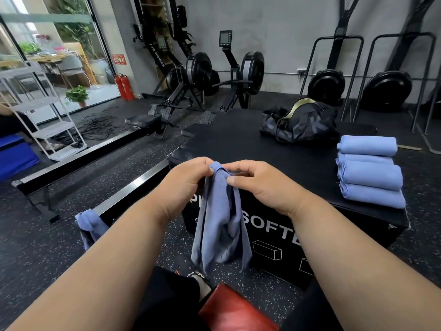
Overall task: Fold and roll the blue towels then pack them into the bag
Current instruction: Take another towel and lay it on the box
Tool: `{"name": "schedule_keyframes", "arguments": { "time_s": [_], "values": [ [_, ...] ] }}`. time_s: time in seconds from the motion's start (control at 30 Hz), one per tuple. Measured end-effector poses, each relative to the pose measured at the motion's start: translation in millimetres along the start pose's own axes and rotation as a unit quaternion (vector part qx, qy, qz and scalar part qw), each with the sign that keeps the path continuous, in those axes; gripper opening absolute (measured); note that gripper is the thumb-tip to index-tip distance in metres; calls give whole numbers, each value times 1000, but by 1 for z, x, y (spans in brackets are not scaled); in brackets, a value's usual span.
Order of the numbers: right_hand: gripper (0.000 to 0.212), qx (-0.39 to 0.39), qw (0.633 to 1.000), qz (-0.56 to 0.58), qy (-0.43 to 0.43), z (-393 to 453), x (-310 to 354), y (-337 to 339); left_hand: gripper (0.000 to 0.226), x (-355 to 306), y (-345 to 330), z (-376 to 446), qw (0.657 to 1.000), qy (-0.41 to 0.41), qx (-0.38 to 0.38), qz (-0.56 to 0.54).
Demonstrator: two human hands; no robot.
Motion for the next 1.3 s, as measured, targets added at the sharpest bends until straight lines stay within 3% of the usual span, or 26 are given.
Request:
{"name": "schedule_keyframes", "arguments": {
  "time_s": [0.17, 0.3, 0.4, 0.57, 0.7, 0.93, 1.07, 1.3],
  "values": [
    [13, 20, 998, 56, -4, 3, -6, -6, 18, -7, -3, -1, 1000, -2, 24, 2],
    [21, 8, 996, 87, -6, 6, -12, -3, 16, -4, 3, 1, 1000, 1, 8, 18],
    [16, -11, 992, 123, -7, 8, -16, -2, 7, 9, 16, 5, 998, 7, -53, 25],
    [18, -87, 968, 235, -13, 9, -30, 12, 20, 29, 45, -12, 986, 10, -167, 0],
    [38, -157, 960, 232, -7, 8, -33, 30, 19, 49, 31, -27, 991, 49, -122, 17],
    [24, -211, 925, 313, 34, 8, -27, 47, 17, 103, 3, -43, 979, 185, -81, 8],
    [24, -210, 911, 352, 40, 8, -25, 48, 27, 108, -11, -42, 975, 202, -58, -68],
    [33, -196, 907, 371, 32, 7, -28, 39, 21, 102, -35, -23, 934, 153, -10, -324]
  ]
}}
Point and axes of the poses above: each hand's wrist, its own z-axis towards the middle knuckle, its own y-axis out of the back of the hand, x = y × z, the point moved 10 cm from there along z, towards the middle knuckle, and after that the axes turned 10 degrees about x, right-handed, at the moved point
